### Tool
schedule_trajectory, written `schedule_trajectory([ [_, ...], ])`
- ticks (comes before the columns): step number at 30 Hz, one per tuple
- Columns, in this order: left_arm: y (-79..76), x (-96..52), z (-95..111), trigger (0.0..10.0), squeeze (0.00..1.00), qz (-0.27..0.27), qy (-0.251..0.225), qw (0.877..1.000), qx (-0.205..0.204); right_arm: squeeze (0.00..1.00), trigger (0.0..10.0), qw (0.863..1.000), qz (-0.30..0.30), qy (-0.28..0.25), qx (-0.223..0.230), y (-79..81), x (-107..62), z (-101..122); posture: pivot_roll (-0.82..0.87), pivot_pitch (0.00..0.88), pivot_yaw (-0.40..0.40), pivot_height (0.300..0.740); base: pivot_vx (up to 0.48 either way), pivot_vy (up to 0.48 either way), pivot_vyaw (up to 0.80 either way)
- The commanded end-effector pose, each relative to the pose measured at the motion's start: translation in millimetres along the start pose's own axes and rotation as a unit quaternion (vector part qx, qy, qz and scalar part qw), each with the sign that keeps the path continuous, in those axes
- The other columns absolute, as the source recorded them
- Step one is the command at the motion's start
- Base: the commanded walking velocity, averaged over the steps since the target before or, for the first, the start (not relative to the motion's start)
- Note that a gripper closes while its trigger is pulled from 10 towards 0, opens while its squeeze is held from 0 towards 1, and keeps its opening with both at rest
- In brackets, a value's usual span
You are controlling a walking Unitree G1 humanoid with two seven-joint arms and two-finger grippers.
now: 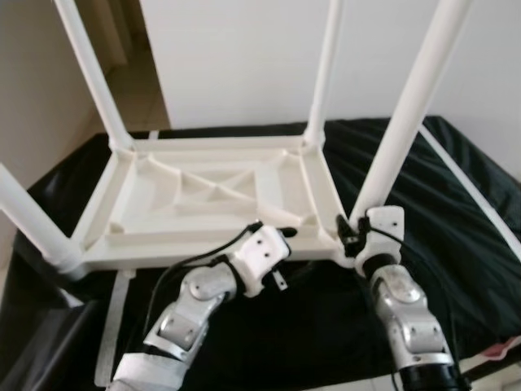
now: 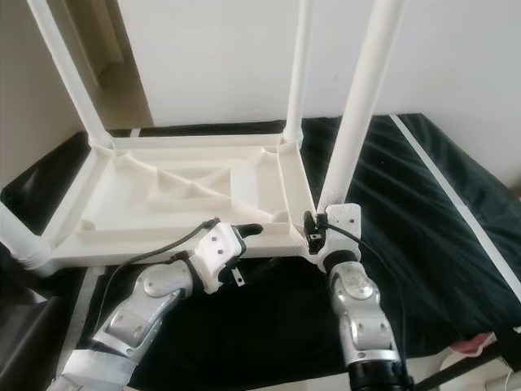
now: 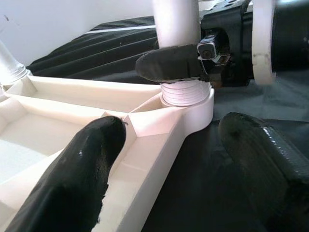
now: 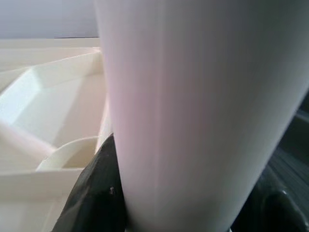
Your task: Building children table
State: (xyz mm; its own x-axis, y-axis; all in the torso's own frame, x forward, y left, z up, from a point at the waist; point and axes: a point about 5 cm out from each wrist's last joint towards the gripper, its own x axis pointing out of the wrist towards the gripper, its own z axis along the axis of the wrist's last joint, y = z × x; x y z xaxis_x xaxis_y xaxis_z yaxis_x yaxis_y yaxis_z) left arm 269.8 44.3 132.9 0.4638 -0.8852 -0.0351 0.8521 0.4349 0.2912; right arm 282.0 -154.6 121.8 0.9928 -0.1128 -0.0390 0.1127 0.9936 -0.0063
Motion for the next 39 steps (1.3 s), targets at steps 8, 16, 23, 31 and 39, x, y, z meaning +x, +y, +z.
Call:
schedule_trajectory([
  [8,6.5,4.4,0.3,10.0,0.00,0.039,0.002,0.999,-0.005,0.00,10.0,0.997,-0.020,0.072,0.017,14.9,-12.6,-21.9,-0.03,0.011,-0.007,0.740,0.000,0.000,0.00],
  [16,8.5,5.6,0.9,10.0,0.00,0.042,0.002,0.999,0.000,0.00,10.0,0.997,-0.035,0.072,0.019,13.6,-12.3,-18.0,-0.02,0.002,-0.011,0.740,0.000,0.000,0.00],
  [23,11.5,6.1,2.3,10.0,0.00,0.048,0.000,0.999,0.004,1.00,10.0,0.998,-0.027,0.043,0.022,6.5,-12.3,-8.5,-0.01,0.000,-0.022,0.740,0.000,0.000,0.00],
  [31,8.7,5.3,2.1,10.0,0.00,0.049,-0.003,0.999,0.000,1.00,10.0,1.000,-0.009,0.013,0.014,-15.5,-18.5,-3.9,-0.01,0.000,-0.027,0.740,0.000,0.000,0.00],
  [39,9.7,4.6,1.1,10.0,0.00,0.050,-0.003,0.999,-0.005,0.00,10.0,0.996,0.093,-0.005,0.008,-31.2,-21.3,-0.3,-0.01,0.000,-0.027,0.740,0.000,0.000,0.00],
])
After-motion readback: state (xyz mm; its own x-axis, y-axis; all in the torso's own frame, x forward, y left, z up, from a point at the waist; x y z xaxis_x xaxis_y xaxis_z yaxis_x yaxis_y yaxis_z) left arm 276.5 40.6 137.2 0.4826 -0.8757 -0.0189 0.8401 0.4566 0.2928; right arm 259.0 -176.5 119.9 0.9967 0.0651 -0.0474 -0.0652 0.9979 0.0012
